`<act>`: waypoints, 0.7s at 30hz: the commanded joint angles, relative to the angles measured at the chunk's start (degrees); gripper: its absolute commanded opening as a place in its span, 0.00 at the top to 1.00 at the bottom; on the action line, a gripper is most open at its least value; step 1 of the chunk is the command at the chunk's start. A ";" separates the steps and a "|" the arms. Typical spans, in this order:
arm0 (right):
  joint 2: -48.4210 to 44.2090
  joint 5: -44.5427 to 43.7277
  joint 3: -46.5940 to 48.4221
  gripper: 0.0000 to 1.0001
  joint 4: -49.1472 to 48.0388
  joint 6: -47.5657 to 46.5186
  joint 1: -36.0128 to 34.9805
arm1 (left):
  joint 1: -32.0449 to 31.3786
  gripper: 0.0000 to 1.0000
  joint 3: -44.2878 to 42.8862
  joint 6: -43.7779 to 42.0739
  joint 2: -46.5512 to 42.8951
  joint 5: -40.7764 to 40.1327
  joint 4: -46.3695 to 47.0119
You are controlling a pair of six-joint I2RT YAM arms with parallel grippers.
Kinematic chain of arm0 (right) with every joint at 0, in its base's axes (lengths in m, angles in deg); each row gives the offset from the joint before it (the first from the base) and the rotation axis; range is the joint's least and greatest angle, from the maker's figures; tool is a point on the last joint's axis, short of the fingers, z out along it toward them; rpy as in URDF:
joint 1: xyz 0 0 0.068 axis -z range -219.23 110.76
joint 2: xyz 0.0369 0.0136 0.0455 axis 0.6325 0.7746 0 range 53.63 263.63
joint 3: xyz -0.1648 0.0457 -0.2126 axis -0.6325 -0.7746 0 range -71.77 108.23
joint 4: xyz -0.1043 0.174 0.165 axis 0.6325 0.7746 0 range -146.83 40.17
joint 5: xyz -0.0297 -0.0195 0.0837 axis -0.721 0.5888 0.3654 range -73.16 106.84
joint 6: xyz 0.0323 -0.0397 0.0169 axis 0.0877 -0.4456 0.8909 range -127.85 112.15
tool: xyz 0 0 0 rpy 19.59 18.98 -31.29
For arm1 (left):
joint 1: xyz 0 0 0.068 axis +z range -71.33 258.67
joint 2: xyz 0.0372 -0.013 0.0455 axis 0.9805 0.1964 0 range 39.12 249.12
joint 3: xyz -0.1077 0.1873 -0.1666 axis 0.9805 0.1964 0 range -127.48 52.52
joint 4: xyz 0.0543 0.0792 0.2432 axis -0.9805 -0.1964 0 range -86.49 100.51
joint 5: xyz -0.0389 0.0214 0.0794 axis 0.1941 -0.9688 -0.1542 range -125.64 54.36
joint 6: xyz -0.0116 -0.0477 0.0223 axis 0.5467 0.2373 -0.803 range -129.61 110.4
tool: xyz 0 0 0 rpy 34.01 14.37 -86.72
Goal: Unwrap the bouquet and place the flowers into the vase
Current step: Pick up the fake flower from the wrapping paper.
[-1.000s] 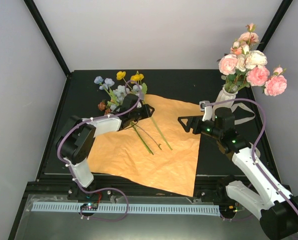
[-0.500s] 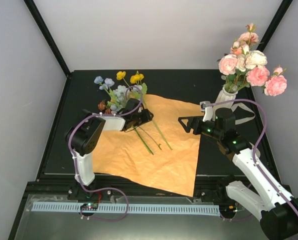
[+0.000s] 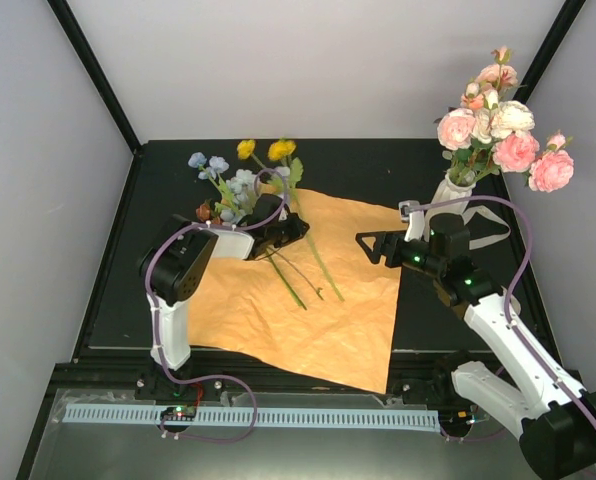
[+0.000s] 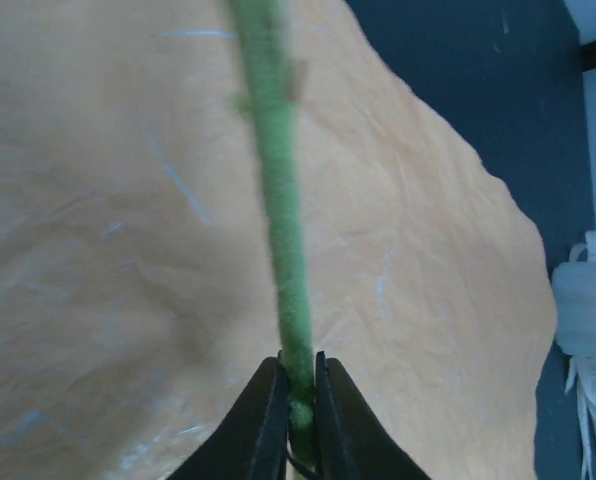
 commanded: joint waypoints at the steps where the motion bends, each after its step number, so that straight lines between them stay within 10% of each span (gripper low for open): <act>1: 0.41 0.33 2.93 0.13 0.81 -0.60 -0.49 | 0.44 0.97 -0.83 -2.58 -2.70 3.25 5.16; 21: 2.14 2.39 8.00 0.24 -1.70 0.05 -2.22 | 0.11 0.98 9.93 -17.59 -30.45 15.26 1.31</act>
